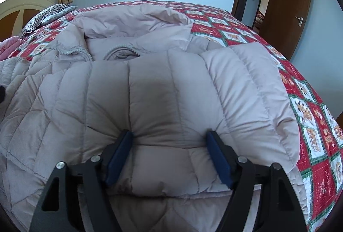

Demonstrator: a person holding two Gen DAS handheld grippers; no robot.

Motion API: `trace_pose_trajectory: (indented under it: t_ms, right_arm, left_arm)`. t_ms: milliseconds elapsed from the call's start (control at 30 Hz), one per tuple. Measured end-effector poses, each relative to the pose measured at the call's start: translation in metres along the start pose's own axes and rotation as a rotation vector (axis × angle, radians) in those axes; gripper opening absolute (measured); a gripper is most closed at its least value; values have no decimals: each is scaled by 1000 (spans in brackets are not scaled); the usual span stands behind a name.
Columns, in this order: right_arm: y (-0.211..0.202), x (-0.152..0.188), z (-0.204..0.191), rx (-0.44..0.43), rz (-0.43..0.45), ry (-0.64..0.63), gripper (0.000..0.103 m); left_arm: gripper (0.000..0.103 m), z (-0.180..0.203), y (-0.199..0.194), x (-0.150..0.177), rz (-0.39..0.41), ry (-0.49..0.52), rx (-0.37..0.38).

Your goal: Fold large clothes

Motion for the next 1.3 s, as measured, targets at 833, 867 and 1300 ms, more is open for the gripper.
trace_pose_trajectory:
  t_ms: [833, 867, 1300]
  right_arm:
    - [-6, 1, -4, 83, 18, -48, 80]
    - [-6, 1, -4, 85, 18, -49, 81]
    - [-8, 1, -3, 92, 20, -49, 82]
  left_arm:
    - [92, -364, 75, 194, -345, -496, -325]
    - [71, -359, 74, 191, -333, -490, -299]
    - [10, -355, 30, 146, -178, -401, -287]
Point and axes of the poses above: each gripper's, at about its wrist camera, not at the fingertips, and y roughly the way its jaws point, z to its right, x to its underside, the point moved 7 cm from there along y, roughly the way its jaws point, and after that the axes turned 12 degrees about -x, right-handed, at the moved point
